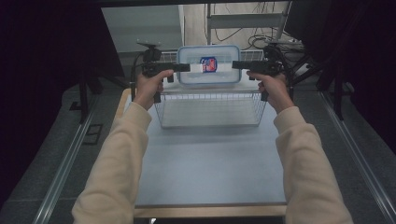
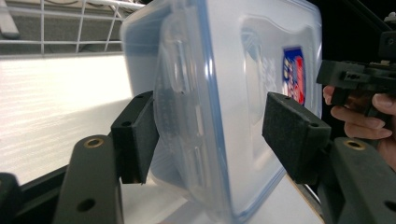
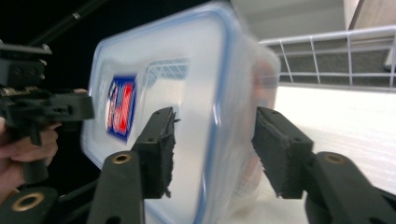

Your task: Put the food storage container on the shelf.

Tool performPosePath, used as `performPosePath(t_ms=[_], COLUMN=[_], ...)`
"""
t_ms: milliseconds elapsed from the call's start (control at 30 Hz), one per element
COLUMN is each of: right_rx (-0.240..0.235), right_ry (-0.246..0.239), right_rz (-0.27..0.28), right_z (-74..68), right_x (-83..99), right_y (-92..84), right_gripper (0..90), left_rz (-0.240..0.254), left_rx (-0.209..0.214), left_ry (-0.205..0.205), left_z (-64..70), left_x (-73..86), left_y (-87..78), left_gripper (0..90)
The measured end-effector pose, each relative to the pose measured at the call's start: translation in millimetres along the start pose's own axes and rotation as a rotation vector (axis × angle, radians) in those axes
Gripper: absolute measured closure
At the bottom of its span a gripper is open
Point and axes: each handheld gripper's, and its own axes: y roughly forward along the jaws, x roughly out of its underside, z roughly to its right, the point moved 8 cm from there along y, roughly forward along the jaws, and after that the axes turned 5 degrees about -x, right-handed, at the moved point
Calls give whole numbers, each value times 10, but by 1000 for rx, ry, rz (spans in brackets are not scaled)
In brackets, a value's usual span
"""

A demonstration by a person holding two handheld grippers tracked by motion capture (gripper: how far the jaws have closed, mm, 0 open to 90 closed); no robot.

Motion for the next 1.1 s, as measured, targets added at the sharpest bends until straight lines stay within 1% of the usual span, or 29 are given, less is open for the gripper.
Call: performPosePath(t_ms=[33, 67, 100, 133, 167, 267, 300, 333, 400, 433, 533, 633, 700, 733, 767, 800, 833, 867, 900, 933, 967, 1033, 1067, 1100], right_rx=[16, 19, 19, 7, 6, 6, 11, 11, 21, 24, 26, 28, 38, 41, 41, 43, 50, 53, 53, 69, 69, 87, 89, 89], right_ry=[-5, 24, 24, 45, 48, 60, 63, 63, 63, 67, 86, 97, 100, 101, 101, 100, 96, 94, 94, 80, 80, 60, 45, 45], right_rz=[-8, -5, -5, 4, 10, 11, 11, 11, 8, 9, 12, 14, 21, 25, 25, 32, 31, 33, 33, 37, 37, 47, 64, 64], right_z=[13, 47, 47, 58, 64, 71, 70, 70, 70, 68, 72, 71, 71, 73, 73, 74, 70, 65, 65, 60, 60, 51, 37, 37], right_x=[17, 37, 37, 39, 39, 46, 47, 47, 50, 50, 50, 46, 40, 37, 37, 32, 30, 30, 30, 28, 28, 19, -3, -3], right_y=[21, 57, 57, 65, 70, 80, 78, 78, 72, 73, 77, 82, 89, 89, 89, 88, 90, 93, 93, 90, 90, 70, 33, 33], right_gripper=[468, 456, 456, 458, 458, 456, 457, 457, 458, 455, 452, 442, 425, 422, 422, 418, 401, 396, 396, 370, 370, 351, 339, 339], left_rz=[-3, -1, 1, 3, 4, 9, 7, 7, -1, 0, -7, -16, -19, -34, -34, -31, -26, -26, -24, -20, -15, 1, 16, 30], left_rx=[6, 16, 24, 27, 28, 24, 21, 18, 16, 19, 26, 27, 27, 31, 31, 32, 20, 20, 9, -8, -21, -44, -42, -34], left_ry=[-19, -34, -45, -59, -67, -71, -71, -76, -87, -98, -107, -110, -118, -122, -122, -121, -119, -119, -114, -106, -97, -90, -89, -92], left_z=[-12, -30, -46, -59, -70, -76, -78, -79, -97, -102, -121, -125, -132, -140, -140, -138, -131, -131, -130, -131, -130, -132, -126, -111], left_x=[1, -3, -11, -18, -22, -34, -36, -39, -39, -42, -51, -51, -54, -44, -44, -44, -49, -49, -52, -57, -64, -84, -98, -111], left_y=[26, 40, 48, 56, 64, 92, 101, 115, 139, 148, 174, 197, 219, 244, 244, 253, 258, 258, 258, 254, 244, 205, 174, 141], left_gripper=[355, 341, 341, 341, 340, 320, 301, 301, 272, 265, 254, 232, 205, 192, 176, 176, 168, 162, 162, 140, 140, 130, 125, 125])
